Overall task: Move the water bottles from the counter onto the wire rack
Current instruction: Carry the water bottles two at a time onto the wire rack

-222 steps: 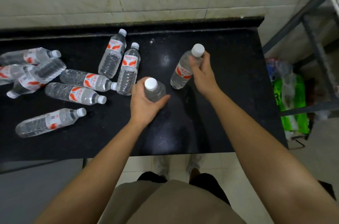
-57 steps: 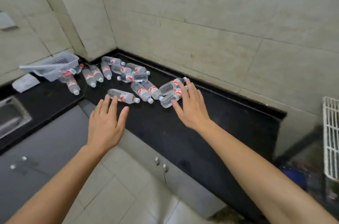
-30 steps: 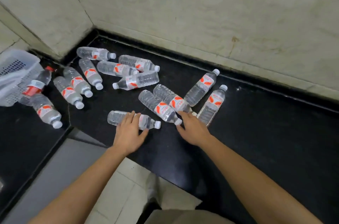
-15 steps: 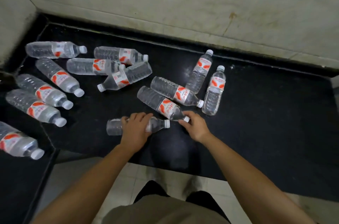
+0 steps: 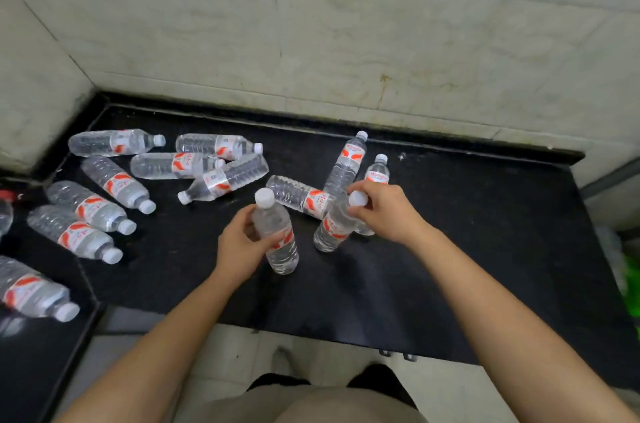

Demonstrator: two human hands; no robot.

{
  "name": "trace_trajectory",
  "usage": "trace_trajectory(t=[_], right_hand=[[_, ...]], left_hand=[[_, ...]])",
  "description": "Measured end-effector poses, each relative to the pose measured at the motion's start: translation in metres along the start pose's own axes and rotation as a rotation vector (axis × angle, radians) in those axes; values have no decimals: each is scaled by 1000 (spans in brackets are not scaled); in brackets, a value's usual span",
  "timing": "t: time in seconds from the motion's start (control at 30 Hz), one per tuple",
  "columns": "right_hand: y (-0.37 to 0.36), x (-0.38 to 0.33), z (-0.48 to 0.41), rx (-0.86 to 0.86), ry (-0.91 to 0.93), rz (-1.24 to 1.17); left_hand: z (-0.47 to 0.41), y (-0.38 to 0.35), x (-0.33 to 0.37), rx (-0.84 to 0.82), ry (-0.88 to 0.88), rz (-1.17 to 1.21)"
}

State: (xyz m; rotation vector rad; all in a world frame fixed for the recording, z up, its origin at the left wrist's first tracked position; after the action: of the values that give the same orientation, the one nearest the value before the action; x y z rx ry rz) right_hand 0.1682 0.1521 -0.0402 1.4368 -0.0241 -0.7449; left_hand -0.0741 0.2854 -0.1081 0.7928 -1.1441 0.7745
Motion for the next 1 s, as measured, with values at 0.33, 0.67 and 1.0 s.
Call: trace_trajectory(t=[0.33, 0.67, 1.0], right_hand=[[-16, 23, 40, 52, 107, -12], [-54, 16, 38, 107, 52, -159], [-88, 56, 43, 79, -176, -310]], left_hand=[[14, -39, -13, -55, 15, 70], [20, -50, -26, -182, 42, -115], [20, -59, -17, -138, -10, -180]])
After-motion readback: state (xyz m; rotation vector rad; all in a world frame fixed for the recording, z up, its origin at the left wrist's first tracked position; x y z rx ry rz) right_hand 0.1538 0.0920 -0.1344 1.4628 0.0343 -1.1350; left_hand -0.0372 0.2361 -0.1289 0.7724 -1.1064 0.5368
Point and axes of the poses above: each hand's wrist, its own z-axis away from the middle knuckle, its own y-axis out of the back of the hand, x = y × z, the point moved 9 cm from there along -z, towards the middle knuckle, and after that the axes turned 15 degrees about z, right-handed, at the moved point
